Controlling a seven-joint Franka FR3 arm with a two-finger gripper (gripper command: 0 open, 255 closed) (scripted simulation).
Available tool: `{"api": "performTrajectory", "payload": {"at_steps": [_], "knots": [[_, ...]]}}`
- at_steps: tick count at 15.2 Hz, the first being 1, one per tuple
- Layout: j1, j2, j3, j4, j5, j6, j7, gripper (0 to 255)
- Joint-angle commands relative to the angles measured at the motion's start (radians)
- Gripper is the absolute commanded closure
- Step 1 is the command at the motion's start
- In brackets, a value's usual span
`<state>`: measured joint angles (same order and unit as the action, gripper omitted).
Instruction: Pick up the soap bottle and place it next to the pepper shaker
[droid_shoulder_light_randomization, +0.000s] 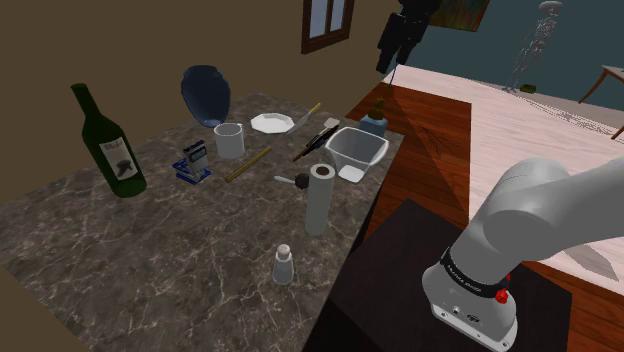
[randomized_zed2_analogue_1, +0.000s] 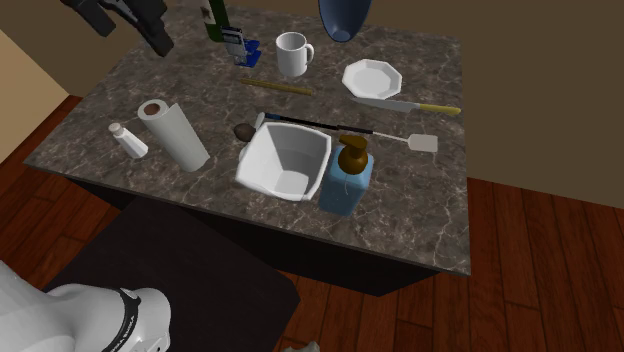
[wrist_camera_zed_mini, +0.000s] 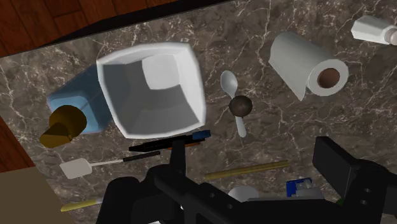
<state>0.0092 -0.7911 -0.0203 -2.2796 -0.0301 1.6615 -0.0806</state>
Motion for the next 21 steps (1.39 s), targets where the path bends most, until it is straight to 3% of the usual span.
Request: {"api": "performTrajectory", "payload": {"at_steps": [1, 11, 21], "knots": [[0.0, 0.0, 0.0, 0.0, 0.0, 0.0, 0.0, 0], [-0.061, 0.243, -0.138, 0.021, -0.08, 0.162, -0.111, 0], [-0.109, 0.55, -0.267, 0.142, -0.099, 0.294, -0.226, 0]]}}
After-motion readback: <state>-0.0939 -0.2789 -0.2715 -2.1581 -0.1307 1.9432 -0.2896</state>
